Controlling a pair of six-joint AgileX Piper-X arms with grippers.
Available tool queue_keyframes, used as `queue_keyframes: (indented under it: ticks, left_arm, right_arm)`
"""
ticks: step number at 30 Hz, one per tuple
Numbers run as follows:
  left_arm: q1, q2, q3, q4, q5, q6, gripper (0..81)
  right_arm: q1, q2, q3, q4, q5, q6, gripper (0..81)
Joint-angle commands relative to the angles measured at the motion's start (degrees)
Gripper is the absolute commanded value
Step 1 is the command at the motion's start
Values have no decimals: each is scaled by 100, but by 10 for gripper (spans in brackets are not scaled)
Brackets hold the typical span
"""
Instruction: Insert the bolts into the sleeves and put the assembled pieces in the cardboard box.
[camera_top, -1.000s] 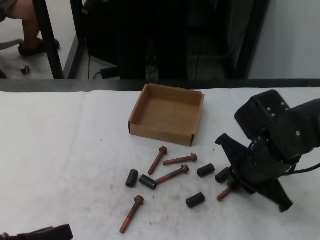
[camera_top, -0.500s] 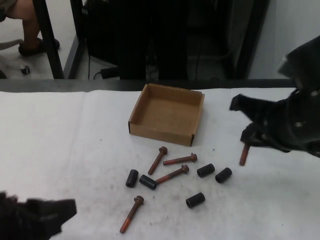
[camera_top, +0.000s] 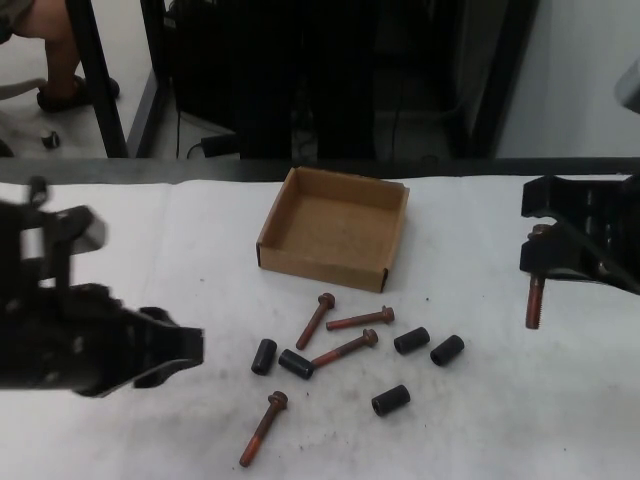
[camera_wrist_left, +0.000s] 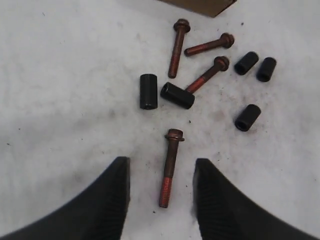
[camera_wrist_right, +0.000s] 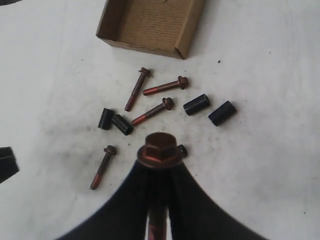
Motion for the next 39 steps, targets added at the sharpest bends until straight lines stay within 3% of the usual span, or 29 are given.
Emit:
queue_keyframes:
  ticks: [1, 9, 25, 39]
  left_arm:
    - [-143, 261, -165, 115, -98, 17, 393]
    - [-650, 1572, -865, 122, -826, -90, 393]
    - [-648, 2995, -1920, -24, -867, 510, 393]
    - [-666, 3353, -1953, -185, -844, 546, 393]
  right_arm:
    - [-22, -89, -23, 88, -137, -96, 0]
    - [-22, -89, -23, 148, -414, -340, 0]
    - [-22, -89, -23, 195, -534, -352, 0]
    - [-22, -89, -23, 195, -534, -352, 0]
